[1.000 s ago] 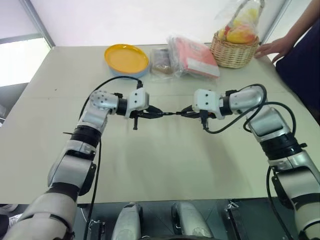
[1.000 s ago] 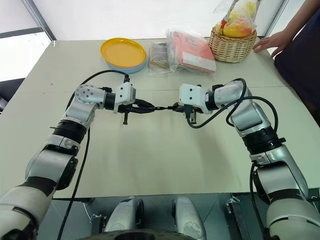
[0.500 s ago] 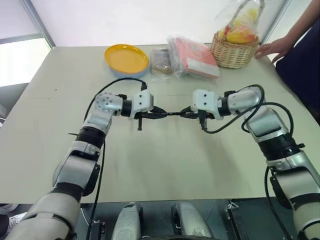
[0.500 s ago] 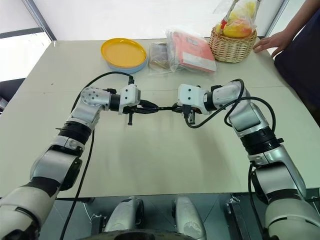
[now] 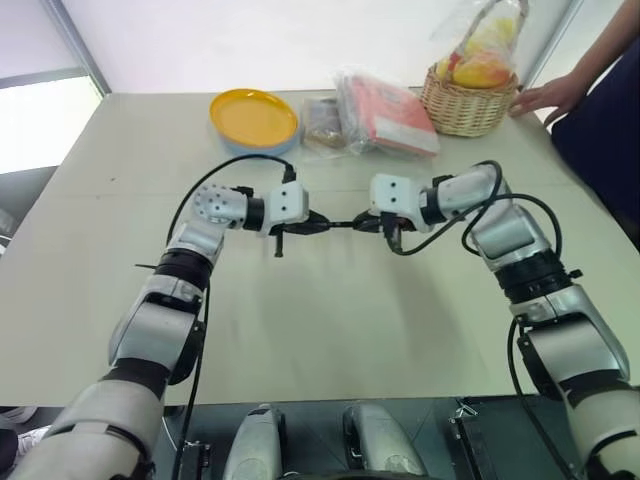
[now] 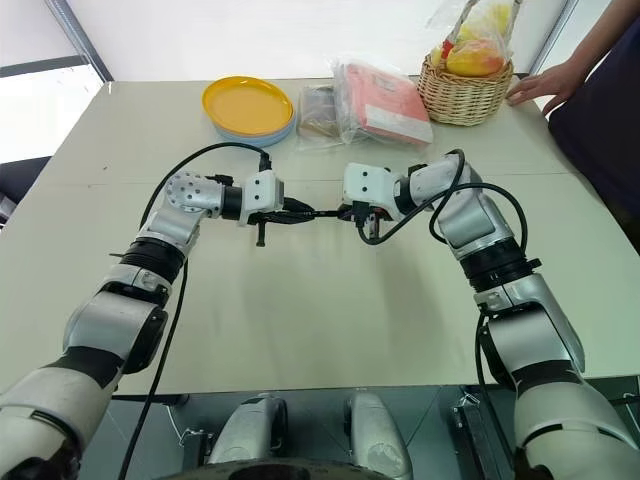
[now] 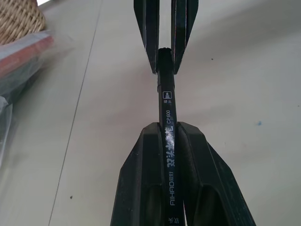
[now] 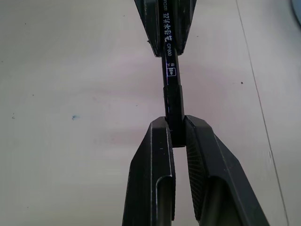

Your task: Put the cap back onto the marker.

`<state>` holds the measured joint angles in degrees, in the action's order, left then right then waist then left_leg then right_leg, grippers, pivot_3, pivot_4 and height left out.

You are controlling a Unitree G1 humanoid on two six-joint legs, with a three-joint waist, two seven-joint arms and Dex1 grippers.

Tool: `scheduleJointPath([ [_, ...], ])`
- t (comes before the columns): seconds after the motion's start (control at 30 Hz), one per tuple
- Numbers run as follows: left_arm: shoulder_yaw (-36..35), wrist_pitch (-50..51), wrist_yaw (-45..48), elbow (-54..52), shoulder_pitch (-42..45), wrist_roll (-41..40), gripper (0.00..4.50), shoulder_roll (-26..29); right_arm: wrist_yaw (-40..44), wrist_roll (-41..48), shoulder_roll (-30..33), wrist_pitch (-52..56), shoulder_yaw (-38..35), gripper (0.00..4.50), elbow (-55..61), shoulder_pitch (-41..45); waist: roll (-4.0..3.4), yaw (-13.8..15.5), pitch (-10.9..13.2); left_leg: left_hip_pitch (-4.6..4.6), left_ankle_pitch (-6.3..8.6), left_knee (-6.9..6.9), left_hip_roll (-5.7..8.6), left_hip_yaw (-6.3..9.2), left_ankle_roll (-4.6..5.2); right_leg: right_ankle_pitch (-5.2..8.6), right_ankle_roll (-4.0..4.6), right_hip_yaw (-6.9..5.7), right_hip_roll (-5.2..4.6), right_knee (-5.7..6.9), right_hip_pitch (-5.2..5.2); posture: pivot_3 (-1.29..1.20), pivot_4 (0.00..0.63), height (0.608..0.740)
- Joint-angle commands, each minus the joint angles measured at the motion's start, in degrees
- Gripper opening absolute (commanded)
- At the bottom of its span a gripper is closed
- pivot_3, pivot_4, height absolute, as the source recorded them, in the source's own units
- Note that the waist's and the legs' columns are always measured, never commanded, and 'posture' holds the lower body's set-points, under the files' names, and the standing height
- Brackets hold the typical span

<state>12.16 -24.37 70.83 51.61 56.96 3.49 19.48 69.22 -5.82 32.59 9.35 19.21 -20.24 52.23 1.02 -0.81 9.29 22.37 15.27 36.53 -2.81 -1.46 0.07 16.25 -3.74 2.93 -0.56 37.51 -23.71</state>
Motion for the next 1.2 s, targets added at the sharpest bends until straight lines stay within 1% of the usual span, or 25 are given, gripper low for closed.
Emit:
scheduleJointPath([
  [0.03,1.88,-2.87,1.03,-2.06,0.89,-0.42,0.0,-3.52,-0.13,2.38,-3.92,-3.56,-0.71,0.04,3.52,4.61,0.0,0.01,0.0,0.0,0.0,0.01,0.0,0.0,0.0,0.0,0.0,0.0,0.0,0.02,0.0,0.0,0.15,0.74],
  [0.2,1.51,-3.58,0.27,-1.02,1.22,0.56,0.0,-2.08,1.62,-0.25,-0.26,-4.03,-0.17,0.04,2.39,3.35,0.0,0.0,0.0,0.0,0.0,0.05,0.0,0.01,0.0,0.0,0.0,0.0,0.0,0.05,0.0,0.0,0.15,0.74],
  [0.27,1.38,-3.75,0.03,-0.58,1.38,0.79,0.0,-1.81,1.97,-1.21,0.79,-4.22,0.1,0.93,2.05,3.11,-0.01,0.0,0.0,0.0,0.0,0.07,0.0,0.01,0.0,0.0,0.0,0.0,0.0,0.06,0.0,0.0,0.15,0.74],
  [0.3,1.27,-3.84,-0.14,-0.34,1.47,0.88,0.0,-1.69,1.94,-1.57,1.23,-4.3,0.07,1.23,1.87,2.99,-0.02,0.01,-0.01,0.0,0.0,0.08,0.0,0.01,0.0,0.0,0.0,0.0,0.0,0.06,0.01,0.0,0.15,0.74],
  [0.33,1.16,-3.91,-0.34,-0.03,1.56,0.95,0.0,-1.54,1.99,-1.93,1.79,-4.25,0.02,1.68,1.76,2.83,-0.02,0.01,-0.01,0.0,0.0,0.08,0.0,0.0,0.0,0.0,0.0,0.0,0.0,0.07,0.01,0.0,0.15,0.74],
  [0.4,0.89,-4.06,-0.75,0.56,1.74,1.12,0.0,-1.3,1.85,-2.61,2.85,-4.08,-0.23,2.78,1.62,2.51,-0.03,0.01,-0.01,0.0,0.0,0.16,0.0,0.0,0.0,0.0,0.0,0.0,0.0,0.08,0.02,0.0,0.15,0.74],
  [0.43,0.81,-4.05,-0.86,0.75,1.8,1.09,0.0,-1.16,1.66,-3.06,3.52,-4.23,-0.38,3.41,1.5,2.45,-0.02,0.02,-0.01,0.01,0.0,0.19,0.0,0.0,0.0,0.0,0.0,0.0,0.0,0.1,0.03,0.0,0.15,0.74],
  [0.47,0.77,-4.04,-0.95,0.9,1.84,1.04,0.0,-1.07,1.51,-3.33,3.99,-4.4,-0.53,3.83,1.39,2.44,-0.02,0.02,-0.01,0.01,0.0,0.21,0.0,0.0,0.0,0.0,0.0,0.0,0.0,0.12,0.02,0.0,0.15,0.74],
  [0.5,0.69,-3.83,-1.09,0.98,1.8,0.96,0.0,-0.93,0.87,-3.49,4.37,-4.63,-0.95,4.4,1.2,2.54,-0.02,-0.01,-0.01,0.01,0.0,0.23,0.0,0.01,0.01,0.0,0.0,0.0,0.0,0.15,0.03,0.0,0.15,0.74],
  [0.57,0.46,-3.09,-1.2,0.99,1.6,0.53,0.0,-0.74,-1.36,-3.03,4.44,-4.34,-2.38,4.47,0.86,2.85,-0.02,-0.13,-0.01,0.0,0.01,0.28,0.0,0.01,0.01,0.0,0.0,0.0,0.0,0.2,0.03,0.0,0.15,0.74],
  [0.6,-0.39,-1.32,-2.18,0.35,1.13,-0.21,0.0,-0.56,-2.73,-1.23,3.84,-3.12,-4.43,4.47,0.66,3.33,-0.02,-0.15,-0.01,0.0,0.01,0.31,0.0,0.01,0.01,0.0,0.0,0.0,0.01,0.24,0.02,0.0,0.15,0.74],
  [0.7,-4.86,8.76,-8.98,-4.76,-1.58,-3.04,0.0,0.29,-3.35,7.61,2.08,4.46,-11.9,4.47,3.06,3.26,-0.02,-0.23,-0.01,-0.01,0.01,0.39,-0.01,0.04,0.01,0.0,0.0,0.01,0.02,0.41,0.02,0.0,0.15,0.74],
  [0.8,-8.3,23.02,-17.7,-16.19,-7.76,-2.97,0.0,2.38,-1.32,15.84,1.53,12.18,-16.2,4.47,9.31,0.37,-0.04,-0.36,-0.02,-0.05,0.01,0.42,-0.04,0.1,0.01,0.0,0.0,0.01,0.0,0.54,0.03,0.0,0.15,0.74],
  [0.9,-12.77,39.25,-26.55,-29.36,-14.75,-3.94,0.0,3.1,-0.57,19.69,1.77,16.02,-17.13,4.47,14.43,-2.69,-0.05,-0.33,-0.04,-0.13,0.02,0.39,-0.12,0.19,0.03,0.0,0.0,-0.01,-0.02,0.59,0.09,0.0,0.15,0.74],
  [0.97,-15.48,47.92,-31.33,-37.03,-18.96,-4.96,0.0,2.8,-0.49,20.9,2.01,16.9,-16.98,4.47,16.8,-4.43,-0.05,-0.16,-0.04,-0.12,0.02,0.39,-0.15,0.26,0.03,0.0,0.0,-0.04,-0.07,0.59,0.14,0.0,0.15,0.74],
  [1.07,-18.04,57.16,-35.82,-47.23,-25.29,-7.13,0.0,1.41,-0.04,22.5,1.59,17.26,-16.34,4.47,18.5,-6.04,-0.05,0.05,-0.04,-0.11,0.02,0.44,-0.12,0.26,0.02,0.0,0.0,-0.05,-0.08,0.58,0.16,0.0,0.15,0.74],
  [1.2,-19.24,64.69,-41.1,-54.83,-30.5,-8.22,0.0,-0.45,0.37,23.34,1.4,17.23,-14.95,4.47,19.49,-6.54,-0.04,0.09,-0.04,-0.2,-0.02,0.5,-0.1,0.26,-0.05,0.0,-0.01,-0.06,-0.17,0.55,0.32,0.0,0.15,0.74],
])
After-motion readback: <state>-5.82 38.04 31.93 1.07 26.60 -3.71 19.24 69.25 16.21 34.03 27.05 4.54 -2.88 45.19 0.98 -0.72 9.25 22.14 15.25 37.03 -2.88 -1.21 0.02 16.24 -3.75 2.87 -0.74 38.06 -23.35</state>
